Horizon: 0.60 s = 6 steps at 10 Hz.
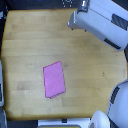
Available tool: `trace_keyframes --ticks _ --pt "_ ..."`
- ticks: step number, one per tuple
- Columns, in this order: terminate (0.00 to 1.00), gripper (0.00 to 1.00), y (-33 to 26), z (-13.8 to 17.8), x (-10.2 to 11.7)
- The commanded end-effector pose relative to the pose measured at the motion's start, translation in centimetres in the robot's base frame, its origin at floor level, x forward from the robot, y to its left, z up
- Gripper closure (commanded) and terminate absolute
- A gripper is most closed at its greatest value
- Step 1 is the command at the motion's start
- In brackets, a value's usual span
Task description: Folding a cloth
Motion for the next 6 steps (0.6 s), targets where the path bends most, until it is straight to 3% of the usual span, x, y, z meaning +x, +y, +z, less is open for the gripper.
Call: trace_keyframes --ticks 1,6 --pt "0.0 0.0 -10.3 0.7 1.6" --pt "0.0 0.0 -16.2 -0.5 -0.3"
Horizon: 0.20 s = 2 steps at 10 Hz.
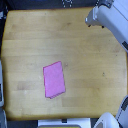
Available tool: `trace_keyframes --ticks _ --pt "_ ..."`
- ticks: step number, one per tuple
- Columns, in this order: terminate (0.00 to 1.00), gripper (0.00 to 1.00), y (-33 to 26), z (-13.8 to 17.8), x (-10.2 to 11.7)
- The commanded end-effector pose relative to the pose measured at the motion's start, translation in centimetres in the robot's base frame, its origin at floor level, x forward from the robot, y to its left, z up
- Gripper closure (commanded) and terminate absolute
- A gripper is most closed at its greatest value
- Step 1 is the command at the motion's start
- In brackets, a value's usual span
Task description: Folding a cloth
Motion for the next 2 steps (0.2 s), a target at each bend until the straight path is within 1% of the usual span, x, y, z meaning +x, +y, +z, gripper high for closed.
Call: trace_keyframes --ticks 1,2 --pt "0.0 0.0 -6.1 -0.88 -1.33" --pt "1.0 0.0 -6.74 -0.92 -1.48"
